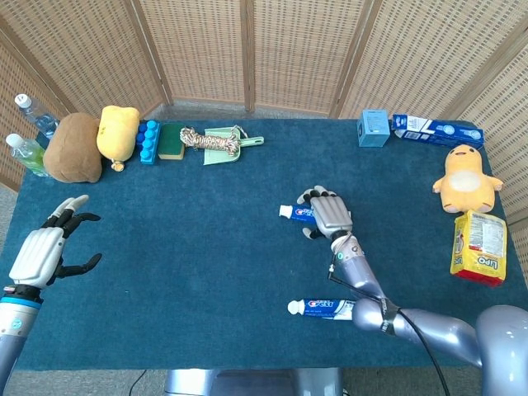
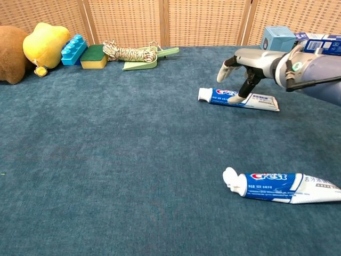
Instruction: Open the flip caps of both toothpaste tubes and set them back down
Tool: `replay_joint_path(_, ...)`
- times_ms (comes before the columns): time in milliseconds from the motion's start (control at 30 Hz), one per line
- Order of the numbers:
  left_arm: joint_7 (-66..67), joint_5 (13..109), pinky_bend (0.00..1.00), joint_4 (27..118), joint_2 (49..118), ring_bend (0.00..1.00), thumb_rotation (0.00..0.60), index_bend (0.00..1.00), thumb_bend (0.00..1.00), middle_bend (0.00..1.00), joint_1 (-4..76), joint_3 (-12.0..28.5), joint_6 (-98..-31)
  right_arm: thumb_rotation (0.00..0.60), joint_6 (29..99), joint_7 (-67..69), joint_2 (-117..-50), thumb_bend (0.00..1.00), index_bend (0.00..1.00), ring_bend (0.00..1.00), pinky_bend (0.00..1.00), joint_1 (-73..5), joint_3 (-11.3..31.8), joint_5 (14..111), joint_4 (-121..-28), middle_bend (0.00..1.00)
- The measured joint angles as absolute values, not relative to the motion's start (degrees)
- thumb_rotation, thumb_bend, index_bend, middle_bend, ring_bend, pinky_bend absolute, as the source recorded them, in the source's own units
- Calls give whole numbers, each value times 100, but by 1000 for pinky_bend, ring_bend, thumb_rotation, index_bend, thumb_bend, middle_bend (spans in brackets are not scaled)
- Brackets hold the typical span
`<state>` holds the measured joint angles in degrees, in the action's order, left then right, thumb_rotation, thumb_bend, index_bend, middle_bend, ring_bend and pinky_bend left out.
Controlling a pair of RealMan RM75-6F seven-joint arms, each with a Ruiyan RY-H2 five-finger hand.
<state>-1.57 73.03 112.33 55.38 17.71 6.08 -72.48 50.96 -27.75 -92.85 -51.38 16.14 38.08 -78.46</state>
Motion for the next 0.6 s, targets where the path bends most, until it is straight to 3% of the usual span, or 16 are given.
replay_joint_path(600,-292,7359,160,11210,5463,6,600,251,244,66,1678,610,-7225,599,5512,-3559,-9794,284,287,91,209,-5352,1403,3524,-7057,213)
